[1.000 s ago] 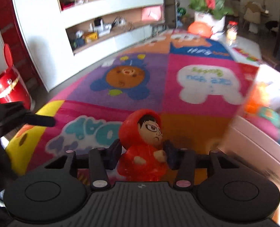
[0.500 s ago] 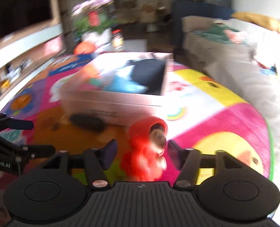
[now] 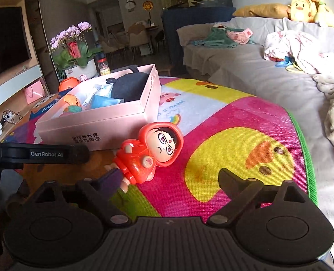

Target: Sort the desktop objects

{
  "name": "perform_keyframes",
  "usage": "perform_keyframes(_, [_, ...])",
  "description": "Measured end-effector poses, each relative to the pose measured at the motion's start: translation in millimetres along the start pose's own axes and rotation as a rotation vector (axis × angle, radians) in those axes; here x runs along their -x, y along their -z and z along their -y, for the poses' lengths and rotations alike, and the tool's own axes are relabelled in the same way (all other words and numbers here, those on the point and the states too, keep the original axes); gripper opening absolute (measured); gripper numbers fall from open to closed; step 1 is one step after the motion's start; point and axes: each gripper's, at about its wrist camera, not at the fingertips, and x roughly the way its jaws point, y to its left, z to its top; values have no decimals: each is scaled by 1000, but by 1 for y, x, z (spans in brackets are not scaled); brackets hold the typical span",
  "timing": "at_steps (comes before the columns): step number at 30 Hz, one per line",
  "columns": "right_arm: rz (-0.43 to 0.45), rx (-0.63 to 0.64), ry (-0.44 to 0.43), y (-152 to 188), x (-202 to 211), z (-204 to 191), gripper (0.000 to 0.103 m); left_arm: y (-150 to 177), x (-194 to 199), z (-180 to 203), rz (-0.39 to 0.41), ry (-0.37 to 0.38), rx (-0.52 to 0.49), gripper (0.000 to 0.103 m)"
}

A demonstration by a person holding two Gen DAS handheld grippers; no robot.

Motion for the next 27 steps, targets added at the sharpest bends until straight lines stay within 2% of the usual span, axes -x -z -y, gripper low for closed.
perform_keyframes(4, [-3,-1,2,1,1,0,97,3,5,0,15,-17,-39,87])
perform_keyframes(5, [-5,-1,3,1,1,1,97,5,7,-2,18,-6,-45,80])
perform_keyframes(11, [4,15,4,1,4,-2,98,29,37,-23,10,12,-70,80])
perform_keyframes(14, [7,7,-39,-5,9,-5,101,45,56,-35,-5,24,-89,80])
perform_keyframes(16, [8,-5,-73,-13,9,-9,103,54,66,-38,-8,30,-116,84])
perform_keyframes(17, [9,-15,-77,-19,7,-11,103,58,70,-39,-10,28,-125,91])
perform_keyframes(18, [5,-26,-76,-24,3,-13,103,61,73,-40,-10,28,-133,95])
perform_keyframes(23, [-70,-116,-21,-40,-27,-18,102,66,76,-40,-19,32,-124,95])
perform_keyframes(25, [-114,-123,19,-39,-39,-20,95,65,75,-39,-24,41,-117,95])
perform_keyframes(27, [-155,-113,29,-36,-47,-23,76,68,76,-36,-21,44,-129,95])
